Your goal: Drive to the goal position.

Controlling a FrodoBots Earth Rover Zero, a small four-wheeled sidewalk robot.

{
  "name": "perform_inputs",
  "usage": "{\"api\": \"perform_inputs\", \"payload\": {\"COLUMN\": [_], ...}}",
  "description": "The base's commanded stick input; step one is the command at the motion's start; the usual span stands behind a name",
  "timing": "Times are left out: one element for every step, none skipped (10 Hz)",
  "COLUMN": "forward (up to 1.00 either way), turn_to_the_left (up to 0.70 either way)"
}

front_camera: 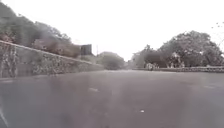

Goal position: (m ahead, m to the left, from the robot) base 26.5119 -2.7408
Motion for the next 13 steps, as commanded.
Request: {"api": "perform_inputs", "payload": {"forward": [0.7, 0.7, 0.7, 0.7, 0.7, 0.7, 0.7, 0.7, 0.7, 0.7, 0.7, 0.7, 0.7], "turn_to_the_left": [0.0, 0.0, 0.0, 0.0, 0.0, 0.0, 0.0, 0.0, 0.0, 0.0, 0.0, 0.0, 0.0]}}
